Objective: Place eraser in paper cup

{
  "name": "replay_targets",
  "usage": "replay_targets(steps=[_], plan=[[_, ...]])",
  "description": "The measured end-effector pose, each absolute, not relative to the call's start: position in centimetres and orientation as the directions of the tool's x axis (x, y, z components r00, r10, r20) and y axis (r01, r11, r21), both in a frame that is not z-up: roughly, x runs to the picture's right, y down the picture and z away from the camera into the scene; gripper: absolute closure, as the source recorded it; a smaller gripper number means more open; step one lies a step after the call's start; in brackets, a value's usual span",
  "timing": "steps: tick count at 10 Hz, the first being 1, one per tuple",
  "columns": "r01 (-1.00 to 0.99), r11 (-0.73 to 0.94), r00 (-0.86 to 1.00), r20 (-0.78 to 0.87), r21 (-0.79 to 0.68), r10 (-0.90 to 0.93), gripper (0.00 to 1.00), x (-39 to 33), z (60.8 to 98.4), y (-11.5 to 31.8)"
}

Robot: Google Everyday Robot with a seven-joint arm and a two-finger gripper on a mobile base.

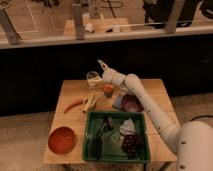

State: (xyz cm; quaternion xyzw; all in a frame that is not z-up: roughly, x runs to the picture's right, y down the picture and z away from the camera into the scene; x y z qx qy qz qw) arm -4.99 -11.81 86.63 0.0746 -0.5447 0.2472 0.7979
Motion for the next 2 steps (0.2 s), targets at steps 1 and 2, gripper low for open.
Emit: replay_targets(steps=[1,2], plan=[[-0.472,0.869,0.297,0.902,-0.148,0.315,0.20,-4.07,86.04,-11.81],[-0.472,0.869,0.307,0.897,-0.148,0.319,0.20,-3.17,85.85,-11.77]])
